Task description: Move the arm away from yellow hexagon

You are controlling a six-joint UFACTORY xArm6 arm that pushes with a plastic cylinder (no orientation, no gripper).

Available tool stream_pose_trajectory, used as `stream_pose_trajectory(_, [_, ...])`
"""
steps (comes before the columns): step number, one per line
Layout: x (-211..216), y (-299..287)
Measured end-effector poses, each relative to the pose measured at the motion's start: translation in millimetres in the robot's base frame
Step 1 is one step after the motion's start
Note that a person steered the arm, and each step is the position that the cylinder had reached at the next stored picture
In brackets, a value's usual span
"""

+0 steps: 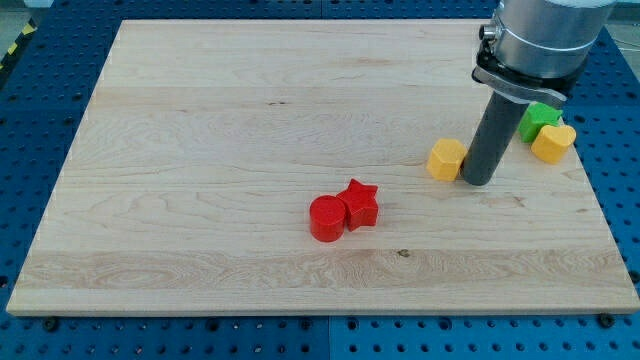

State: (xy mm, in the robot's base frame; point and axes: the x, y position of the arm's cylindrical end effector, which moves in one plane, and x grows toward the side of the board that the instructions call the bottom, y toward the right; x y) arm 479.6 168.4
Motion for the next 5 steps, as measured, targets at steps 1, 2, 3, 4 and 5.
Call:
stream_pose_trajectory(1, [5,12])
stream_pose_trajectory(2, [24,50])
stream_pose_trajectory(3, [29,98])
stream_pose_trajectory(4, [29,148])
stream_pose_trajectory(5, [28,177])
